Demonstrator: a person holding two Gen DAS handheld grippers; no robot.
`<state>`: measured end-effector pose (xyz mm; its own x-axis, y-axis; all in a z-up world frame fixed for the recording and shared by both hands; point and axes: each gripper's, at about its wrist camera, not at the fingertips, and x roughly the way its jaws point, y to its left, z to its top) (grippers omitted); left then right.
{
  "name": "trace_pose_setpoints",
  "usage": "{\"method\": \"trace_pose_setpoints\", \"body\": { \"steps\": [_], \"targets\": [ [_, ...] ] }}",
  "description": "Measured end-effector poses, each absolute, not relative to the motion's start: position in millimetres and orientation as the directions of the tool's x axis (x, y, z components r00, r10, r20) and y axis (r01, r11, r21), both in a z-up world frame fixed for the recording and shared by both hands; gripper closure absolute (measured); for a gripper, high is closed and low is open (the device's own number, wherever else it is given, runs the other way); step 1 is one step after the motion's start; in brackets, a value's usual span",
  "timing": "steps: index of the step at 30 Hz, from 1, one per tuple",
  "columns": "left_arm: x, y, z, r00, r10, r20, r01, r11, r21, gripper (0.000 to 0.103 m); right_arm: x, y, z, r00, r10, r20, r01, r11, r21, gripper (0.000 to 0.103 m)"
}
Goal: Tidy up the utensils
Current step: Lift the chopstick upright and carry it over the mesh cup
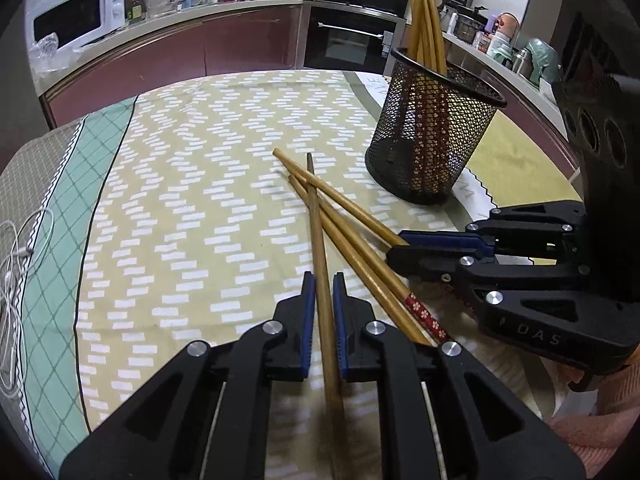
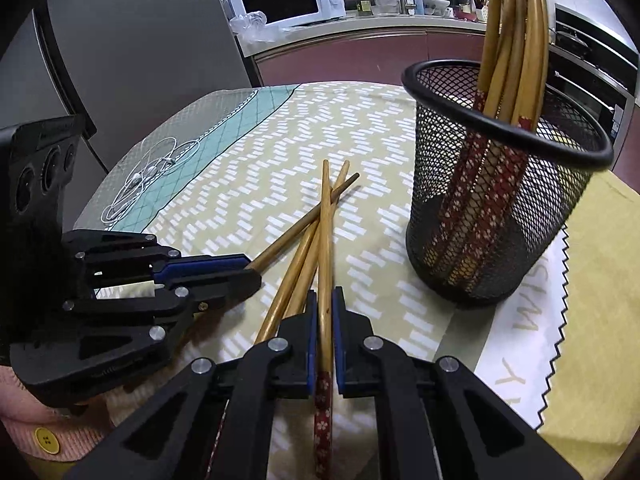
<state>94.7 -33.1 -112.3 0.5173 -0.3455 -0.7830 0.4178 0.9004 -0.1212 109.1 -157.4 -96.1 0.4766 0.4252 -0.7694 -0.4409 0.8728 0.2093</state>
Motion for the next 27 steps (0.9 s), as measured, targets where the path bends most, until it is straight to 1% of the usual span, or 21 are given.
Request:
{"method": "trace_pose_setpoints", "body": {
  "steps": [4,5,7,11,21,24,27],
  "targets": [
    [103,-38,-112,0.513,-0.345,-0.786,0.417,0.901,-0.124,0.091,114,-155,-97,0.478,0.428,-0.767,-0.437,0.873,0.215,0.097],
    [104,-39,-111,0.514,-0.343,-0.786,0.412,0.902,-0.125,0.094,114,-155,-96,0.479,0.431,-0.765,-0.436,0.873,0.219,0.097],
    [106,-39,-110,0.515,-0.343,-0.785,0.409,0.904,-0.127,0.095,113,-157,-95,0.485,0.436,-0.758,-0.437,0.872,0.222,0.097],
    [108,-35,-104,0.514,-0.369,-0.774,0.411,0.898,-0.155,0.095,104,-160,-83,0.511,0.464,-0.723,-0.458,0.859,0.227,0.097],
    [102,-26,-54,0.54,-0.494,-0.682,0.488,0.844,-0.225,0.096,83,-184,-33,0.591,0.53,-0.608,-0.497,0.833,0.243,0.097],
    [101,-25,-40,0.534,-0.539,-0.651,0.513,0.819,-0.256,0.096,81,-192,-25,0.599,0.546,-0.586,-0.504,0.826,0.254,0.097],
    [98,-28,-30,0.541,-0.551,-0.635,0.529,0.81,-0.253,0.096,77,-195,-19,0.613,0.546,-0.571,-0.509,0.826,0.243,0.097]
  ]
}}
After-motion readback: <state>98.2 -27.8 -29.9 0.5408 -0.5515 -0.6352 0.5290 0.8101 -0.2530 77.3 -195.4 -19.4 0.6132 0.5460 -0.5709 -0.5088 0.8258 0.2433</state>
